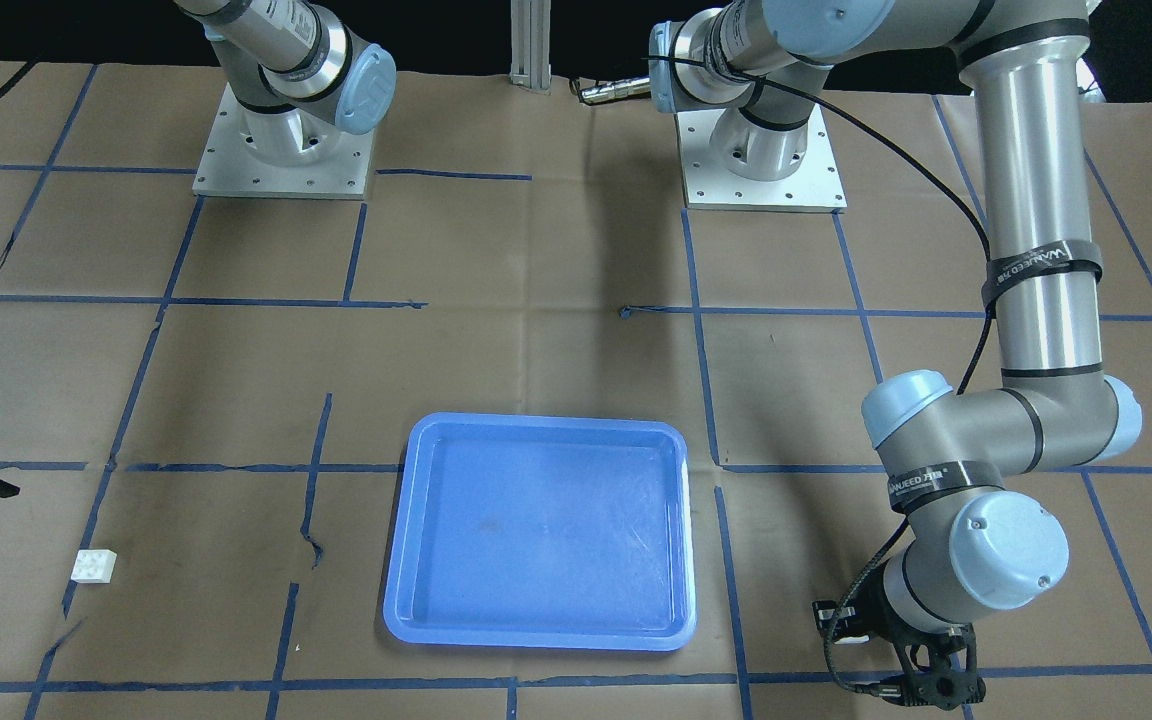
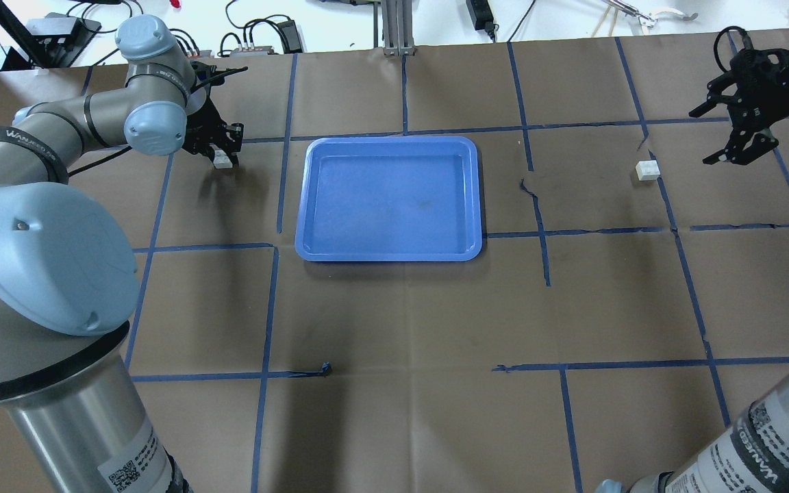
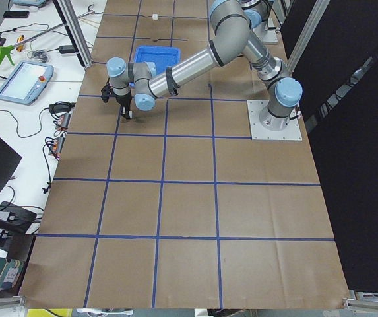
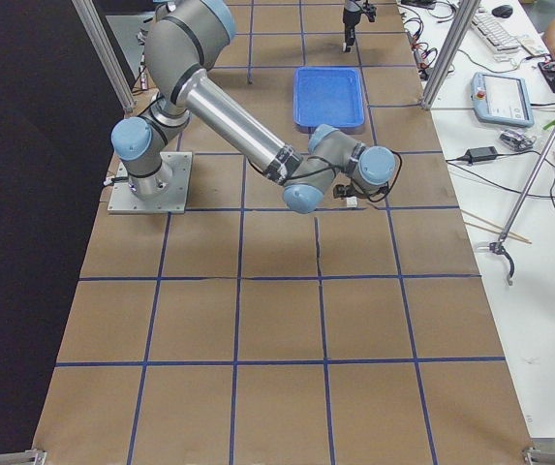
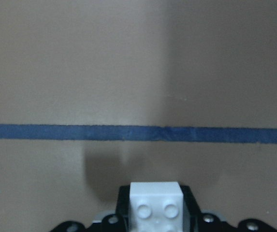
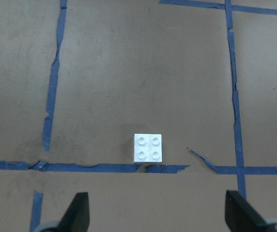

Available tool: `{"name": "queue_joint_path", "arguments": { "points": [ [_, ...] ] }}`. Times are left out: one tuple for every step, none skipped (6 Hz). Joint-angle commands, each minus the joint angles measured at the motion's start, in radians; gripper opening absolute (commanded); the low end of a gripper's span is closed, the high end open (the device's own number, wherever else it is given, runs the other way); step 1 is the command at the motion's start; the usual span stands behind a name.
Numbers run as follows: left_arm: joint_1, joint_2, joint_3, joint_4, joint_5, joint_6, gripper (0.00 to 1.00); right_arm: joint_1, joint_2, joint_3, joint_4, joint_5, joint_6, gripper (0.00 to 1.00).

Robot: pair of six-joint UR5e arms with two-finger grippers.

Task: Assemble white blocks and place on blue tray

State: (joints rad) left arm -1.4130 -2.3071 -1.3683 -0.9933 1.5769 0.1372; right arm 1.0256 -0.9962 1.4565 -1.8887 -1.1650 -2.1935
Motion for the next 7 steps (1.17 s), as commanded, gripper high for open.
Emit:
{"name": "queue_joint_path", "arguments": {
  "points": [
    [-0.05,0.064,-0.003,-0.044,0.003,-0.017,0.05,0.007,0.077,0.001,-0.026,0.033,0.0,1.0],
    [-0.094,0.083,-0.005,-0.047,0.002,-0.054,0.05,0.008,0.099,0.002,-0.027,0.127,0.011,1.0],
    [-0.177,0.109,-0.015,-0.053,0.009,-0.082,0.05,0.008,0.103,0.002,-0.018,0.127,0.029,1.0],
    [-0.261,0.126,-0.067,-0.038,0.015,-0.165,0.05,0.008,0.108,0.016,-0.013,0.125,0.029,1.0],
    [-0.314,0.127,-0.087,-0.03,0.012,-0.254,0.05,0.008,0.108,0.054,-0.027,0.122,0.026,0.99],
    [-0.364,0.129,-0.083,-0.031,0.014,-0.281,0.05,0.008,0.11,0.065,-0.03,0.117,0.026,0.95],
    [-0.389,0.118,-0.098,-0.031,0.014,-0.29,0.05,0.008,0.108,0.064,-0.032,0.114,0.026,0.87]
  ]
}}
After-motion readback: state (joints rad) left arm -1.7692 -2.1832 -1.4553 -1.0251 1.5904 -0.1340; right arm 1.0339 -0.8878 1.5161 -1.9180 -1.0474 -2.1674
